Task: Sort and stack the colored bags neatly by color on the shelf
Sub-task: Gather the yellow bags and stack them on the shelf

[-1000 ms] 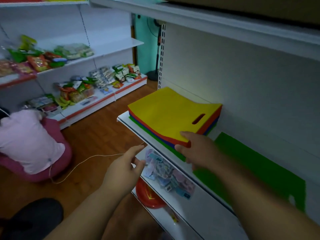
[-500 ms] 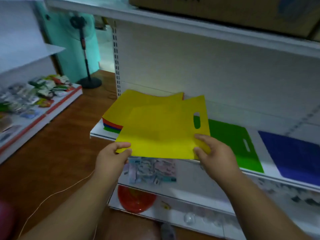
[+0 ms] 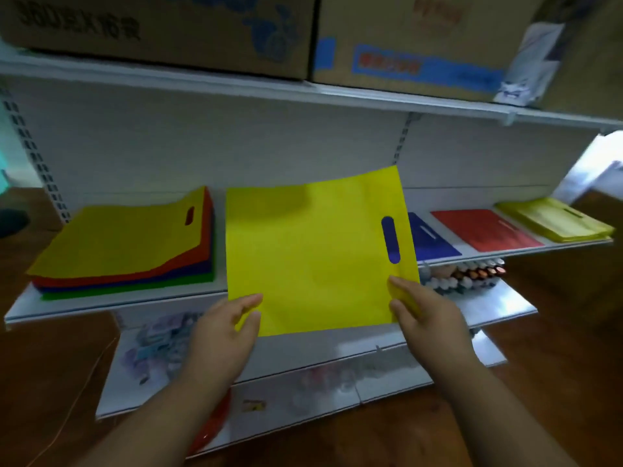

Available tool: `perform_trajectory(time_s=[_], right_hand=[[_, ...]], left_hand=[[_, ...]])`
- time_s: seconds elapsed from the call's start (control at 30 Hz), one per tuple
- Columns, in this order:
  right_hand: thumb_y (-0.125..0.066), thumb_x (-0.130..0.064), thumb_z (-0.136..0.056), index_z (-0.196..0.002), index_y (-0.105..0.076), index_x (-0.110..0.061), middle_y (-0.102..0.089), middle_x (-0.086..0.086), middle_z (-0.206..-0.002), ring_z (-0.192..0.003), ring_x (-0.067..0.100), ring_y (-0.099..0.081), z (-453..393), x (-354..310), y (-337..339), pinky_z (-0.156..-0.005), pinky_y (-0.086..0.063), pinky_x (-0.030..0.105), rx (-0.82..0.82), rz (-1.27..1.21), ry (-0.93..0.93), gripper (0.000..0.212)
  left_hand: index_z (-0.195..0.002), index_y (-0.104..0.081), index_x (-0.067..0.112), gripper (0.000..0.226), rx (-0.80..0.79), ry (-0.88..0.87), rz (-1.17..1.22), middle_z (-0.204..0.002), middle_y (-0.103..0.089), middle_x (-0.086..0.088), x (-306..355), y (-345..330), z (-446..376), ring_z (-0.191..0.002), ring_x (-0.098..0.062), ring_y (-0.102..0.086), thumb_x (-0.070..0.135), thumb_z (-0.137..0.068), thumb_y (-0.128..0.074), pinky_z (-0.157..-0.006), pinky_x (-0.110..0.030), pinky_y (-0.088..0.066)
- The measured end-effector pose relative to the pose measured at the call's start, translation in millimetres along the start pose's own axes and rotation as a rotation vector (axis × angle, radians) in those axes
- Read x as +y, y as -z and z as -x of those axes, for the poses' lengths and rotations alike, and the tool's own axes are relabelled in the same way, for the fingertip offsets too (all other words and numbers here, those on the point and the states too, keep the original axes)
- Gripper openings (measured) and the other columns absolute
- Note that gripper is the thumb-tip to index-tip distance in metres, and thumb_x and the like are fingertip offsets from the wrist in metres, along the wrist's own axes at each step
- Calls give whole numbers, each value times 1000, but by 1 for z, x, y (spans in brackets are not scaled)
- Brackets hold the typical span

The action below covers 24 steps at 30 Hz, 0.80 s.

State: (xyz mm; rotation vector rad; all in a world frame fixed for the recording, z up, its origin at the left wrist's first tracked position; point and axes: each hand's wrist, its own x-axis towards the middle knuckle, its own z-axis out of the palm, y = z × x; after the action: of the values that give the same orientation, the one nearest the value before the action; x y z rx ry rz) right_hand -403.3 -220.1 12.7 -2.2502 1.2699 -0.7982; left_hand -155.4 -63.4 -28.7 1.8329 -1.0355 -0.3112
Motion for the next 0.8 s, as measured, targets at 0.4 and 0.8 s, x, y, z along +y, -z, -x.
perform_trajectory(time_s=[0.4, 0.8], right_hand=[[-64, -20, -93, -128, -65, -27, -68, -1, -122, -114, 18, -62, 71, 253, 187, -89, -44, 23, 362, 80, -357, 36], [-65, -18, -93, -125, -66, -26, -68, -3, -122, -113, 9, -61, 22, 421, 251, -89, -39, 16, 389, 34, -466, 34]], left_hand=[[-140, -53, 30, 42, -194, -338, -208, -120, -65, -6, 148, -297, 36, -101, -26, -61, 29, -98, -52, -69, -29, -41], [-138, -55, 28, 42, -339, -406, -263, -104, -67, -5, 217, -473, -13, -78, -22, -61, 23, -96, -59, -60, -29, -45]])
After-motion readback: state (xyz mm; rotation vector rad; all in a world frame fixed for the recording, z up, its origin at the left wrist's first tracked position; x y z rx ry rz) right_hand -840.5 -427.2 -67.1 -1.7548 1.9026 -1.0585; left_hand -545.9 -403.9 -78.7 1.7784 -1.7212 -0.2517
